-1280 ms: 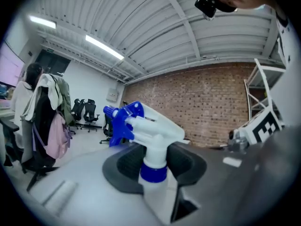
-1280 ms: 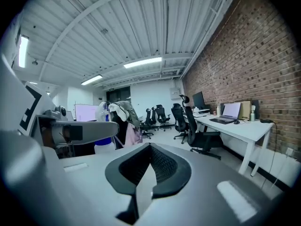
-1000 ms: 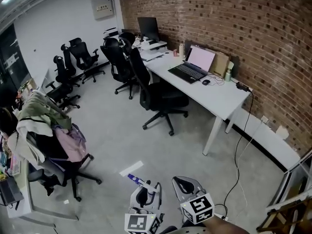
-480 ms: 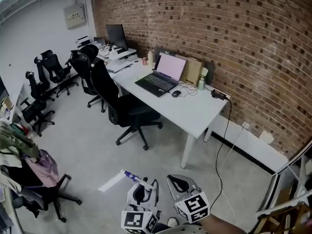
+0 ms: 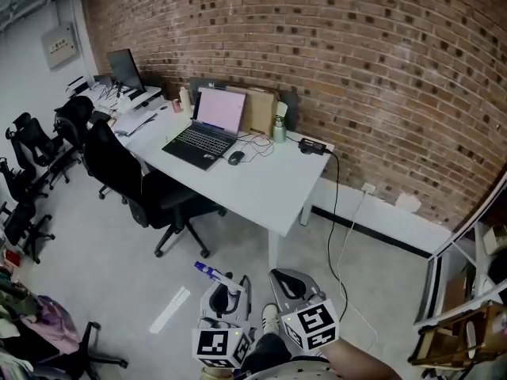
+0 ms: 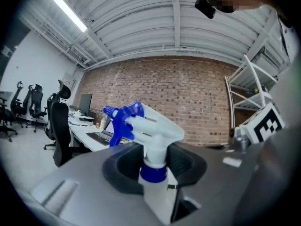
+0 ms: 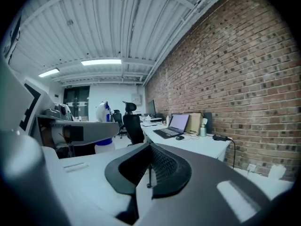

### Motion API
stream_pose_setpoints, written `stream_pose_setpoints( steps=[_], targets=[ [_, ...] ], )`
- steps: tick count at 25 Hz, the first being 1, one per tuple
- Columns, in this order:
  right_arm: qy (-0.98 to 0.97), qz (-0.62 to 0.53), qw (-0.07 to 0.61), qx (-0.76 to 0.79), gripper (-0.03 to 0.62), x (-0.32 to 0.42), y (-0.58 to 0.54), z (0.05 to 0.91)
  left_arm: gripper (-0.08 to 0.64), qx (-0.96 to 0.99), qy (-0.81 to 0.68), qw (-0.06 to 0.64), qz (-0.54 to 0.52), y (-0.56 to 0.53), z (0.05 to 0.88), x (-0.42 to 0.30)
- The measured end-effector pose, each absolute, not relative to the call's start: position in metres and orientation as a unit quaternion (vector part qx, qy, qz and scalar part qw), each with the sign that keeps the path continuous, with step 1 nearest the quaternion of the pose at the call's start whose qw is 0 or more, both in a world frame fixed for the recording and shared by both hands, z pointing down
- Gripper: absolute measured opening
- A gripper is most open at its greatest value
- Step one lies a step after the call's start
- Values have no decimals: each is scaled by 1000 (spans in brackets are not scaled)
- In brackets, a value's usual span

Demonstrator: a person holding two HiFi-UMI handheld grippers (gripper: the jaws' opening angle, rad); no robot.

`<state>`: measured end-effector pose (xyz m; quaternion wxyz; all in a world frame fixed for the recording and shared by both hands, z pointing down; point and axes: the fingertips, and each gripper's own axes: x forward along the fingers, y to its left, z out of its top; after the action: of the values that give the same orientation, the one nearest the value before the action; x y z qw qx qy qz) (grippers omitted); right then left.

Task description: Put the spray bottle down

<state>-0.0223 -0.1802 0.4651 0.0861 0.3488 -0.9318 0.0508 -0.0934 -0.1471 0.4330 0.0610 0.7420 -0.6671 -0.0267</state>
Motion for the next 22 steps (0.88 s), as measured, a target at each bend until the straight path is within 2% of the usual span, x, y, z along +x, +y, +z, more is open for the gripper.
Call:
stream_pose_setpoints(
  steps=[9, 18, 22],
  targets=[
    [-908, 59, 91, 405, -2, -17, -314, 464, 132, 773, -629, 73, -29, -295, 430, -97],
    [-884, 41, 69, 460, -2, -30, -456, 446, 132, 808, -587, 38, -18, -439, 422, -96],
    [-875, 44, 72, 476, -2, -31, -506, 446, 132, 811, -583, 44, -18, -492, 424, -99]
  ],
)
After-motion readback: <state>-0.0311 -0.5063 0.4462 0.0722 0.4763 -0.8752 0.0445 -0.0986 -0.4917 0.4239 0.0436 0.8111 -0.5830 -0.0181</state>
